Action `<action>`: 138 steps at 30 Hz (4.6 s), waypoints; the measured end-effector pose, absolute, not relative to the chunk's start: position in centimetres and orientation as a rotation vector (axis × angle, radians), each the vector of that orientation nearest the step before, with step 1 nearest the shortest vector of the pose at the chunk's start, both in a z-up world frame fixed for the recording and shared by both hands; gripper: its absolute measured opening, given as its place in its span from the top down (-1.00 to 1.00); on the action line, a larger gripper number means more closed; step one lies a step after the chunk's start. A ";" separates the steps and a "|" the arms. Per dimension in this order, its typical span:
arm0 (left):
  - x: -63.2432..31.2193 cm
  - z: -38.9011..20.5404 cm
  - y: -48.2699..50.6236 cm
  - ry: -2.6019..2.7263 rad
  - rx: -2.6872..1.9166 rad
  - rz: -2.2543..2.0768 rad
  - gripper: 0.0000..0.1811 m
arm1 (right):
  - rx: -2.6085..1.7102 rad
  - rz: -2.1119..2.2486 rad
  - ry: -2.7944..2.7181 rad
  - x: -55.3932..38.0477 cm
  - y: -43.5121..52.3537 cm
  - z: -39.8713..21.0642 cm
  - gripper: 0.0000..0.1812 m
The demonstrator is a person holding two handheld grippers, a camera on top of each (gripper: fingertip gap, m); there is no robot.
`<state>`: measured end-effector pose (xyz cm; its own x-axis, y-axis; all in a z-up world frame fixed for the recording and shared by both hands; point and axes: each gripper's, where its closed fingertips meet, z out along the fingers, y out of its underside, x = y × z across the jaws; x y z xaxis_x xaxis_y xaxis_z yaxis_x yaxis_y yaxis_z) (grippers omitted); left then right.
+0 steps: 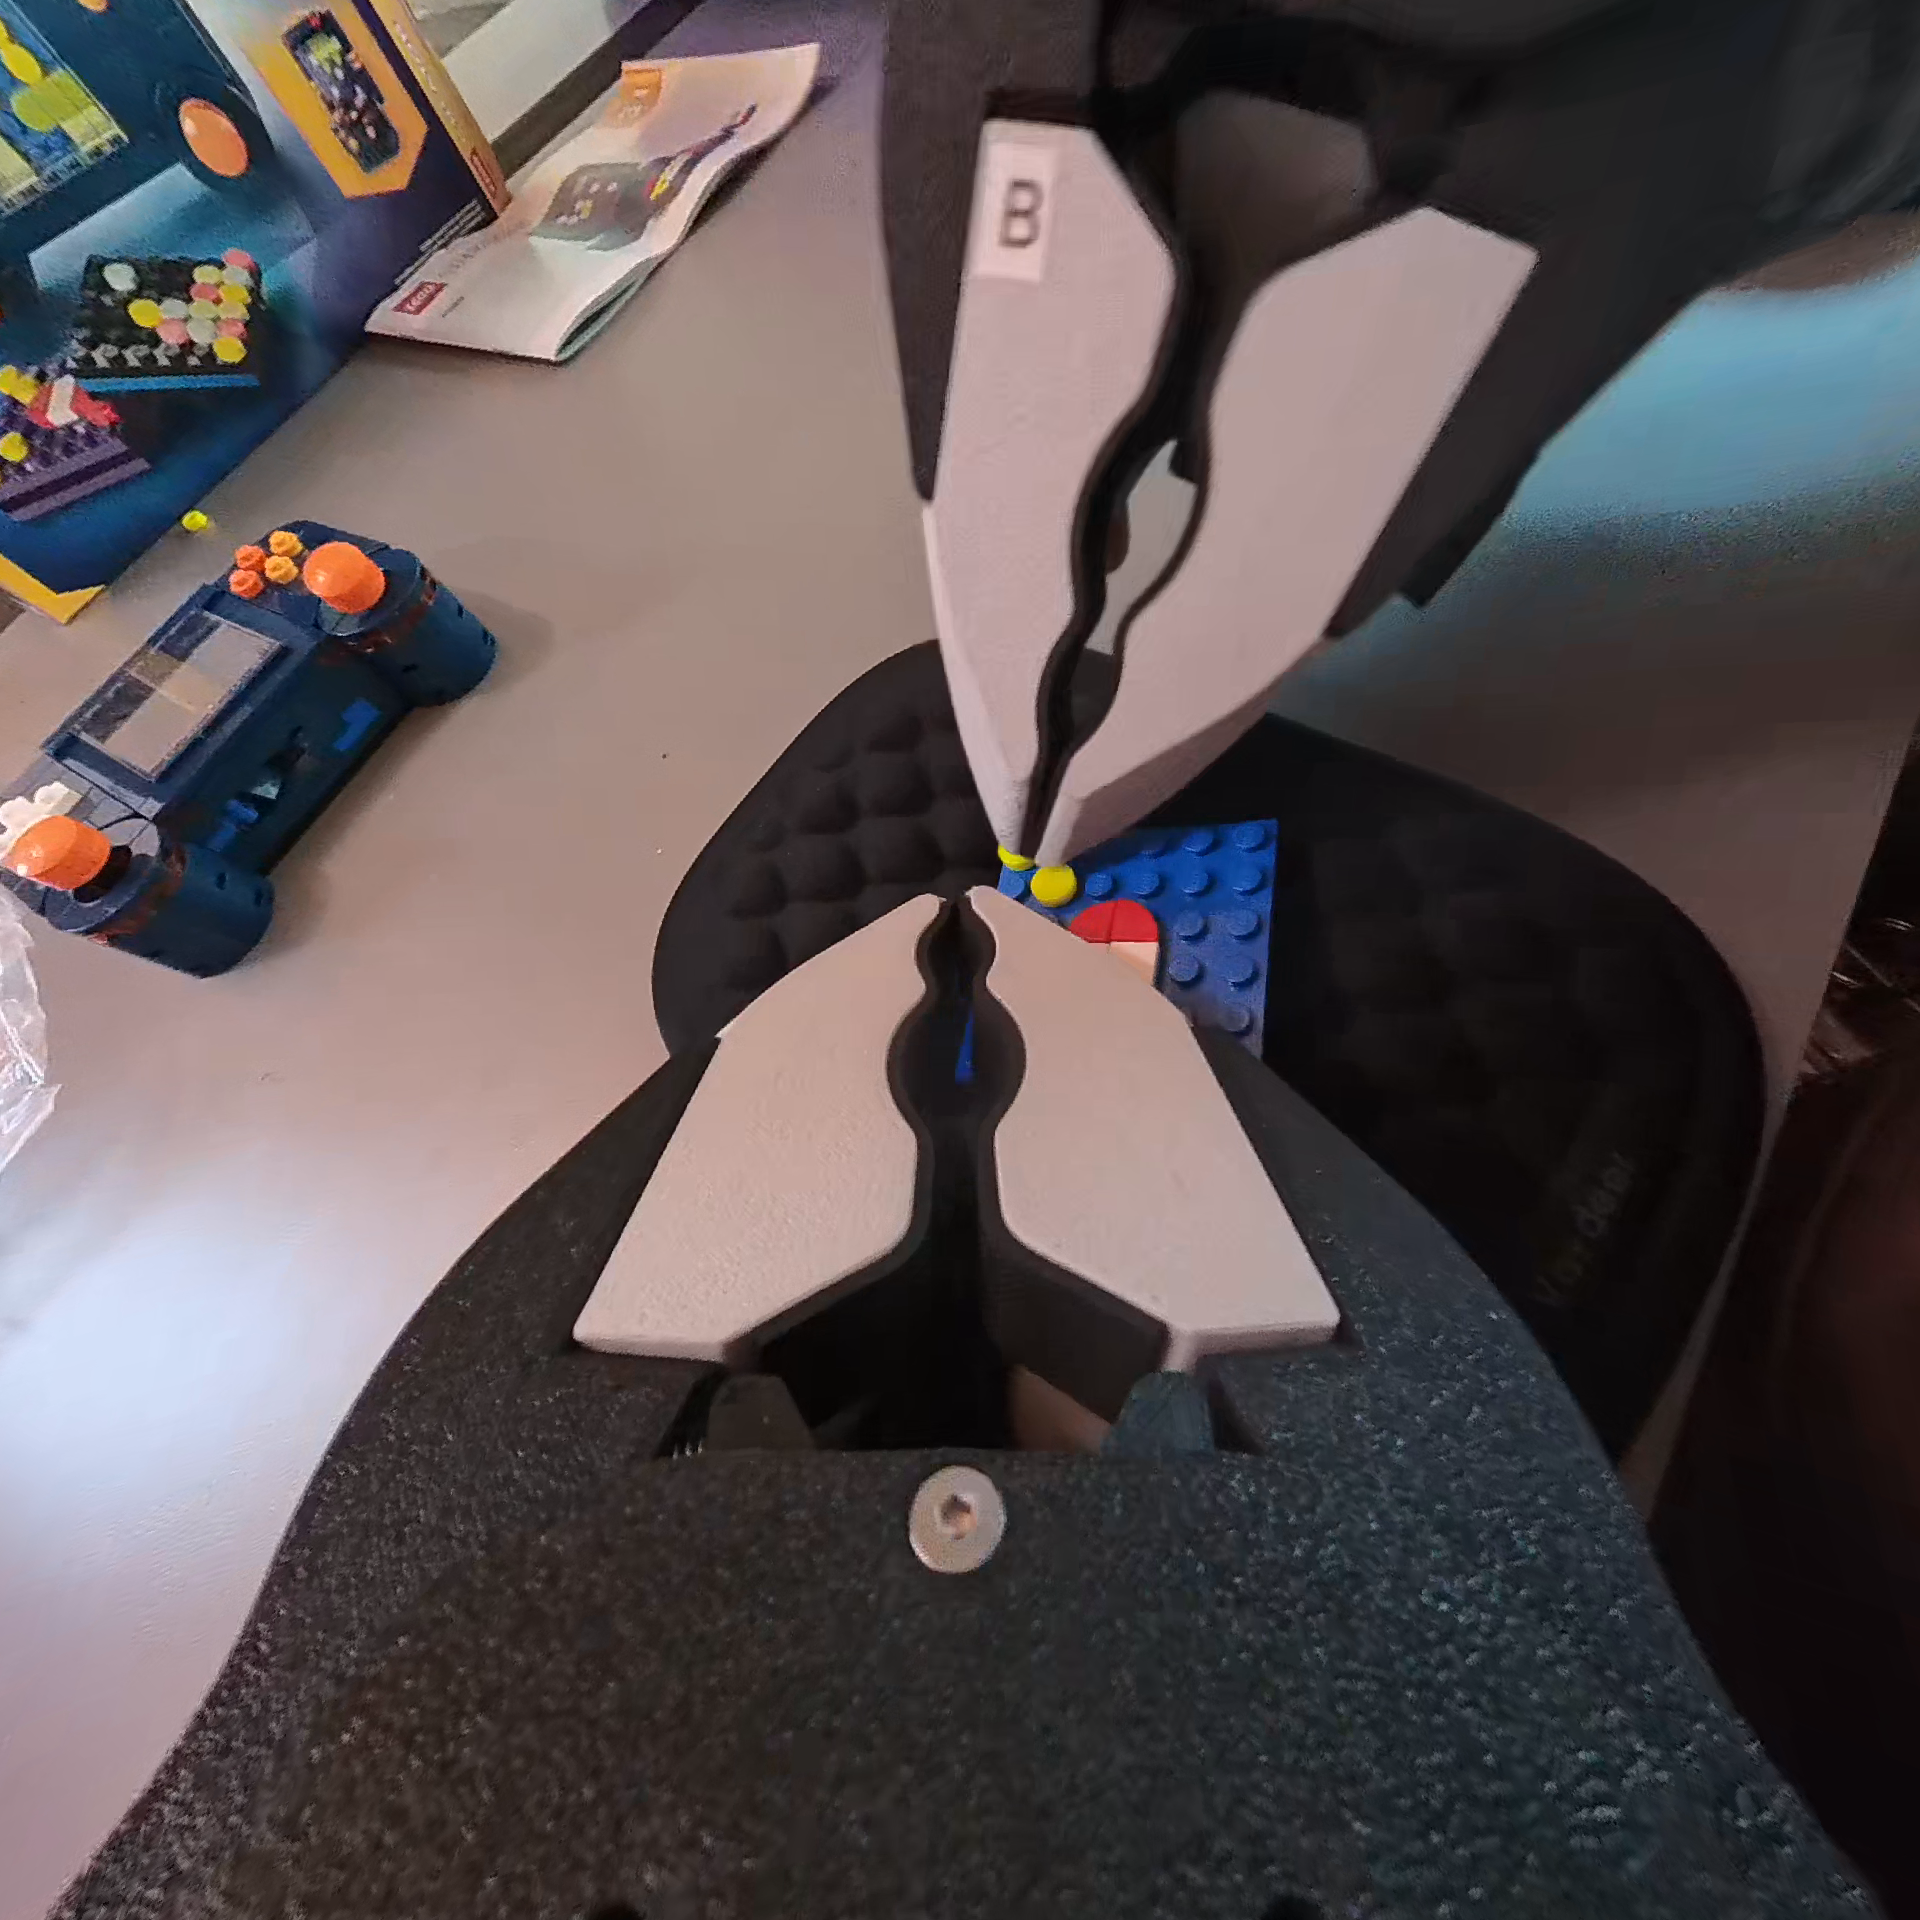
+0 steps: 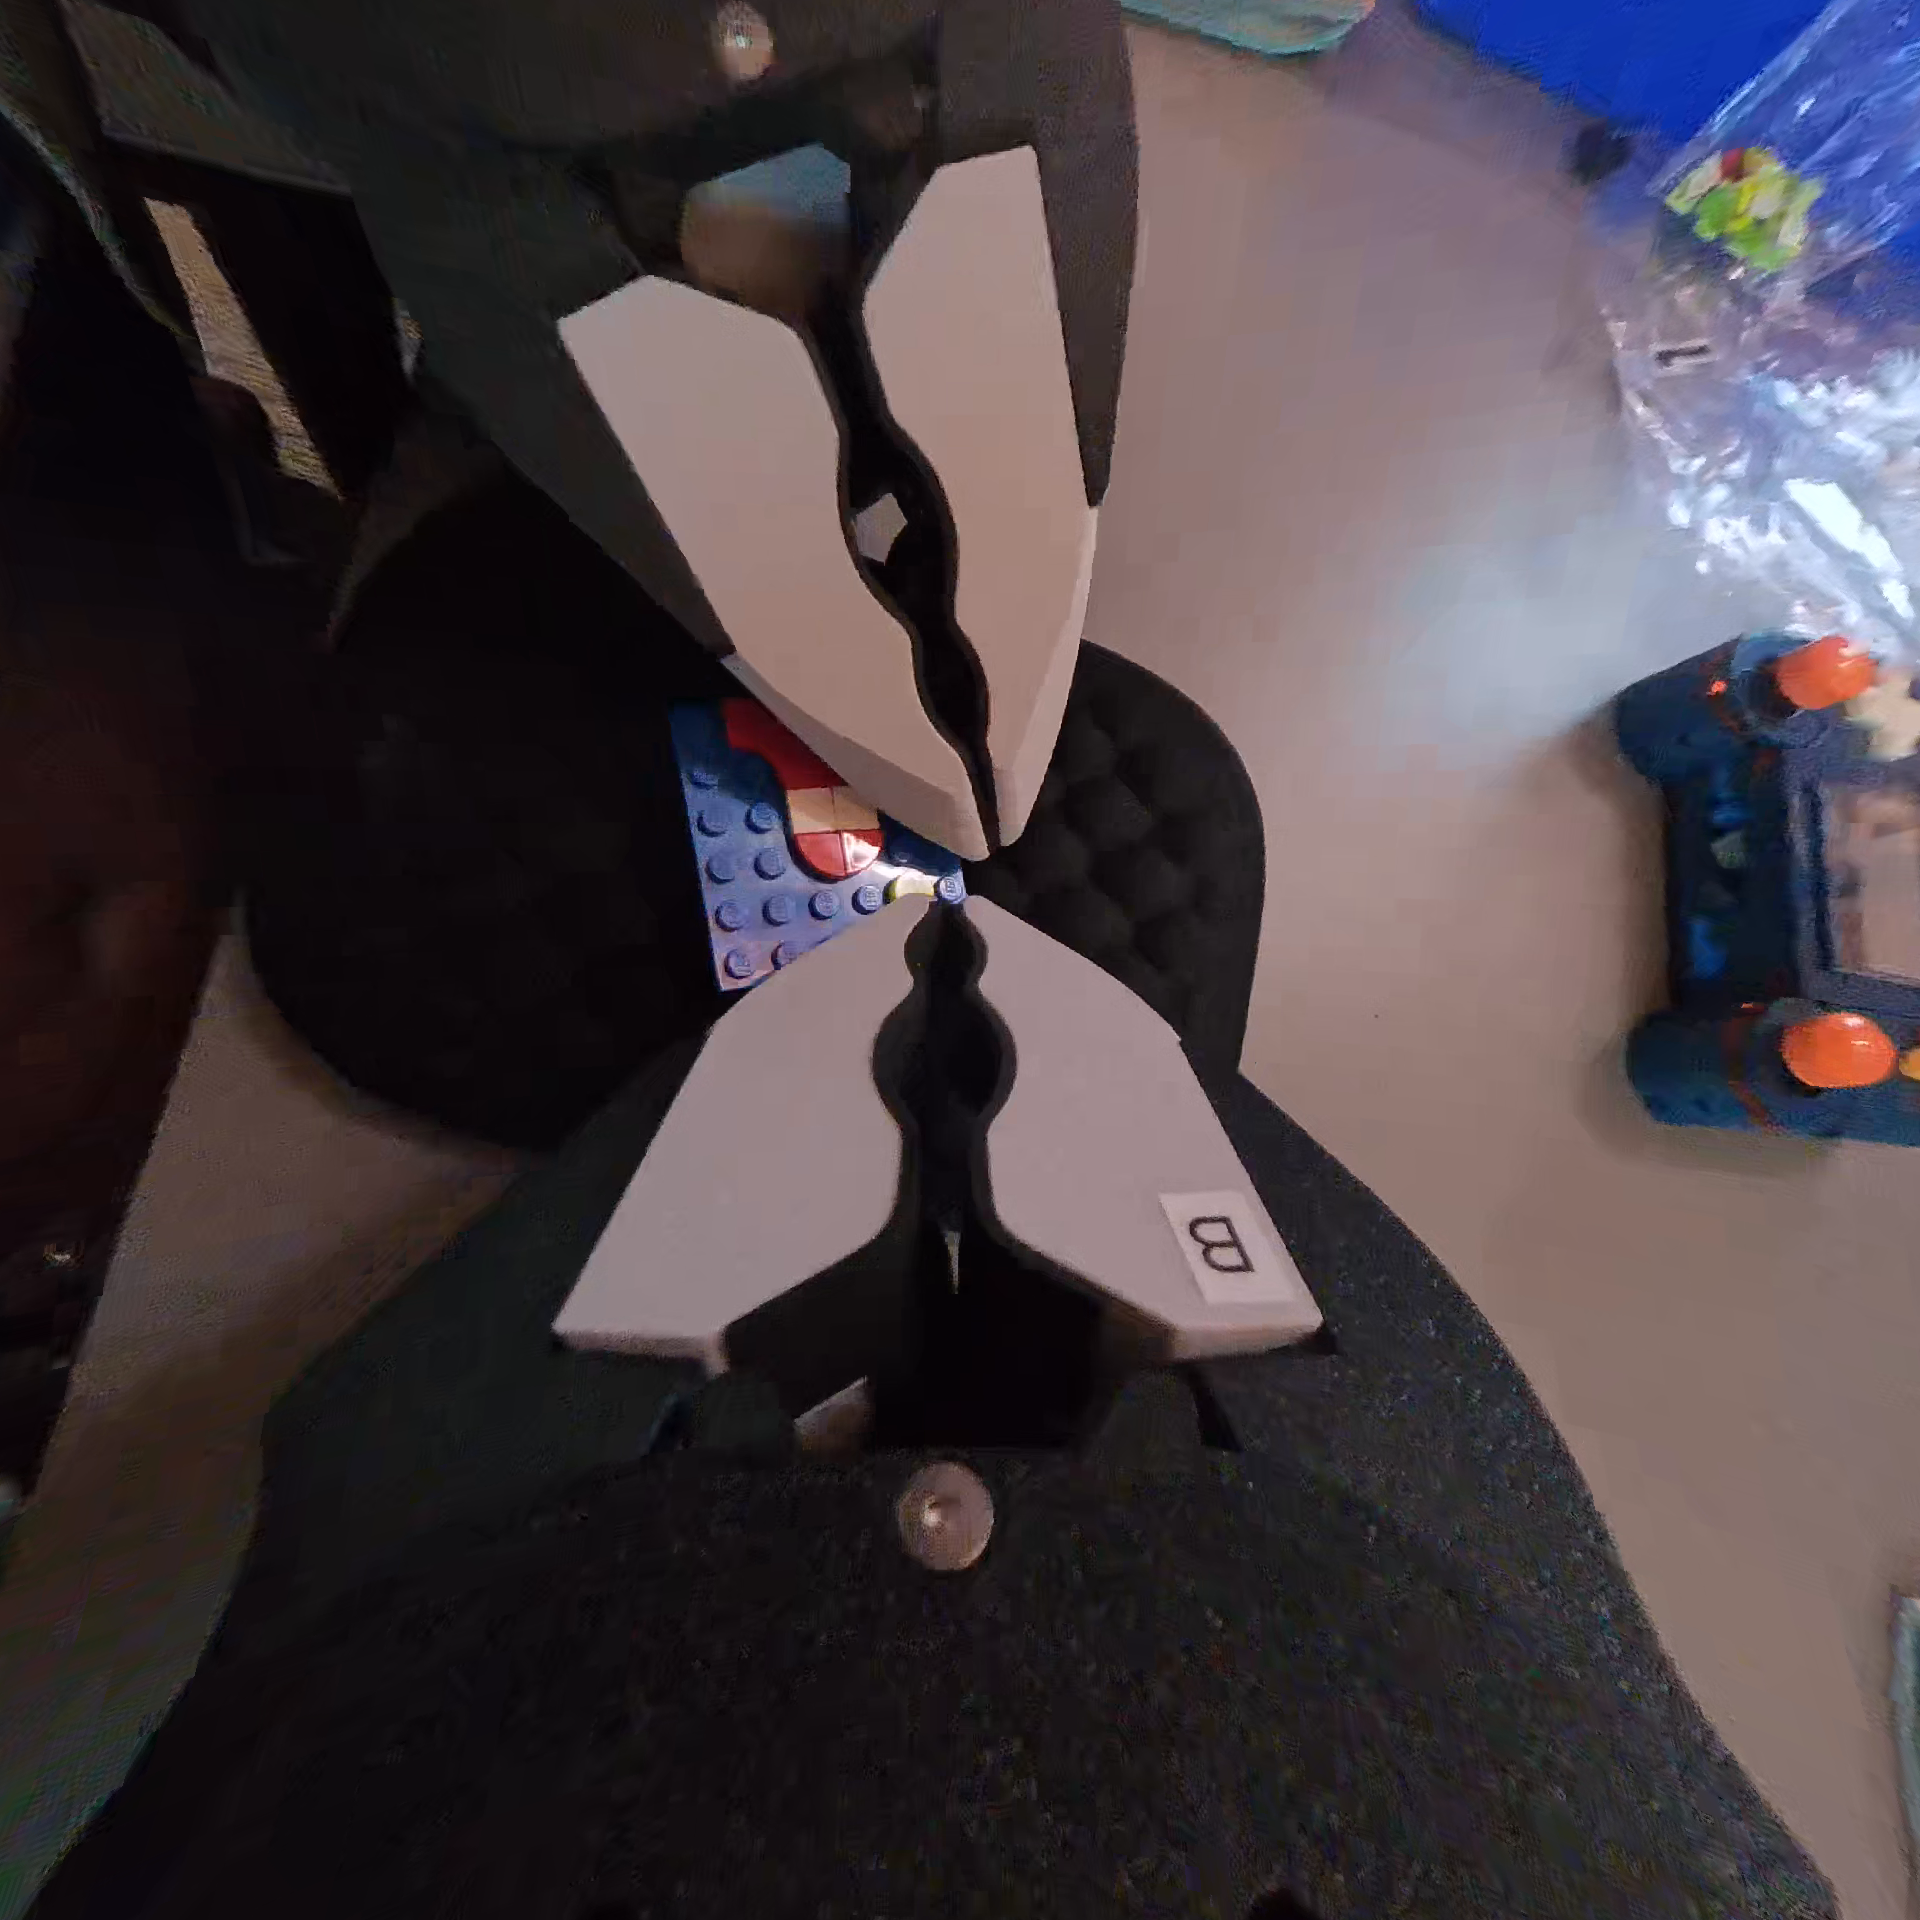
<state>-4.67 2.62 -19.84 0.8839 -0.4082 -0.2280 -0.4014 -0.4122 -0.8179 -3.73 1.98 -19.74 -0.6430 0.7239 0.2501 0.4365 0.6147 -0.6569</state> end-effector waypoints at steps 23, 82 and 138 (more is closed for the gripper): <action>-2.5 -19.0 0.2 0.648 -2.104 -0.354 0.85 | -0.661 0.999 -2.926 -2.7 2.1 -19.3 0.87; -2.3 -19.7 0.5 0.642 -2.066 -0.446 0.84 | 0.013 0.843 -2.813 -3.0 1.6 -19.9 0.94; -2.6 -18.8 0.6 0.616 -2.010 -0.377 0.78 | -2.070 0.561 -1.077 22.8 32.2 -8.8 0.07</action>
